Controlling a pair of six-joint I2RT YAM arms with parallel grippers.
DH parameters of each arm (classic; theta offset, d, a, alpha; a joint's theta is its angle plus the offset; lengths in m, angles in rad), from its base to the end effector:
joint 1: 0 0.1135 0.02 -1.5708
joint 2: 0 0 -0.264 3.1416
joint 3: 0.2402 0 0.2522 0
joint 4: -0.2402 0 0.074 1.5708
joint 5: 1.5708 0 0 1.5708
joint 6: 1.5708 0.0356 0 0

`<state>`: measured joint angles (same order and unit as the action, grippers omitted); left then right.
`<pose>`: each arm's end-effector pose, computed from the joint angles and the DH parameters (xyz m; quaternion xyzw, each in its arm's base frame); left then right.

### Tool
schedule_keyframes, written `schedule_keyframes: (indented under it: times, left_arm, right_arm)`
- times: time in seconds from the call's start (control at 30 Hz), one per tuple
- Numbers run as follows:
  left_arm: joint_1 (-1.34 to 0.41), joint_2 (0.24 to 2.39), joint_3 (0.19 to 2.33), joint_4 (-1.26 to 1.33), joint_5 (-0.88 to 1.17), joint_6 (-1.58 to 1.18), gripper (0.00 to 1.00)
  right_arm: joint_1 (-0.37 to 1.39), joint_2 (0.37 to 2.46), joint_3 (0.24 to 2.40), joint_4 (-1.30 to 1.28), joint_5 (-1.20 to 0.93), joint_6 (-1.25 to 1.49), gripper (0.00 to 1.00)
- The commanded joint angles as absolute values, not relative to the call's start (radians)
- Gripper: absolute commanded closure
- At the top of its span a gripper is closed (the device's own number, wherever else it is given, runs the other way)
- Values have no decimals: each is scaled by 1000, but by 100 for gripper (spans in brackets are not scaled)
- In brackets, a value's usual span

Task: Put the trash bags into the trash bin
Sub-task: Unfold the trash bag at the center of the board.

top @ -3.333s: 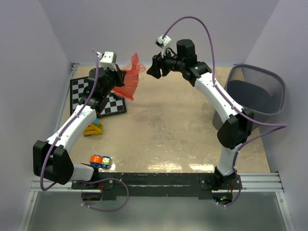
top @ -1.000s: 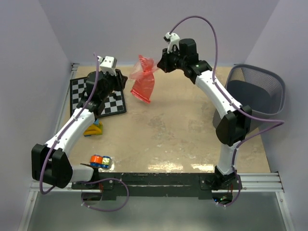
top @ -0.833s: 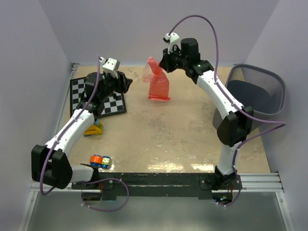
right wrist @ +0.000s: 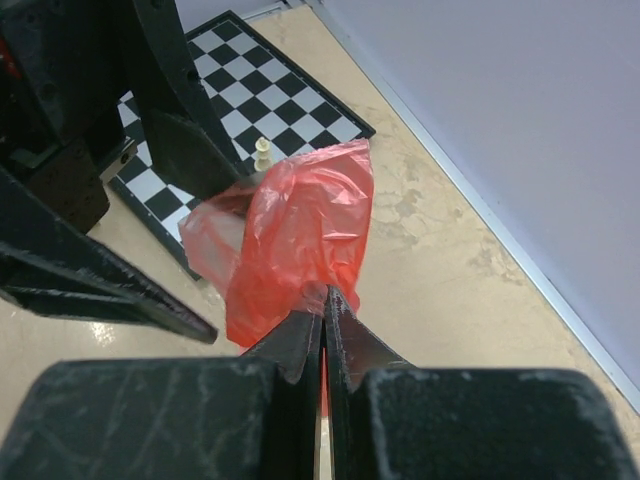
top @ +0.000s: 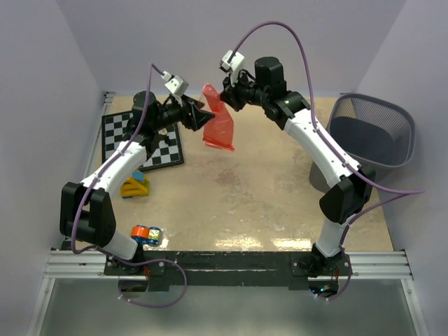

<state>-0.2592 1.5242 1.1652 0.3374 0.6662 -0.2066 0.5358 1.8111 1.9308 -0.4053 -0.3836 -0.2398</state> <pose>0.3424 -0.1136 0.3451 0.2464 0.6692 -0.3799 0.5892 0.3557 0.2267 0.4286 -0.4029 0.6843 0.2377 0.5594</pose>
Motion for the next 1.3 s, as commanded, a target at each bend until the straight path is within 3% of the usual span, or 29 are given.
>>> schedule_keyframes:
  times: [0.0,0.23,0.4,0.5,0.6,0.87,1.1,1.13,1.27]
  left_arm:
    - [-244,1526,1229,368,886,-230,32]
    - [-212,1586,1236,441,1004,-380,42]
    - [-192,1649,1276,480,979,-460,64]
    - [-190,1658,1301,431,908,-425,89]
    - [-175,1652,1301,402,816,-434,100]
    - [-78,1562,1195,354,511,-529,100]
    - [-75,1562,1144,390,612,-549,100]
    - [-77,1560,1135,393,617,-546,100]
    - [-77,1546,1120,402,670,-499,100]
  right_arm:
    - [538,1763,1936,-405,-377,-281,100]
    - [538,1763,1937,-411,-374,-290,100]
    - [540,1753,1931,-416,-377,-302,100]
    - [540,1750,1924,-417,-373,-307,100]
    - [534,1743,1910,-420,-341,-276,100]
    - [371,1674,1714,-376,-307,72,100]
    - [365,1674,1670,-345,-592,37,100]
    - [368,1677,1686,-342,-604,6,97]
    - [376,1712,1814,-432,-699,-233,60]
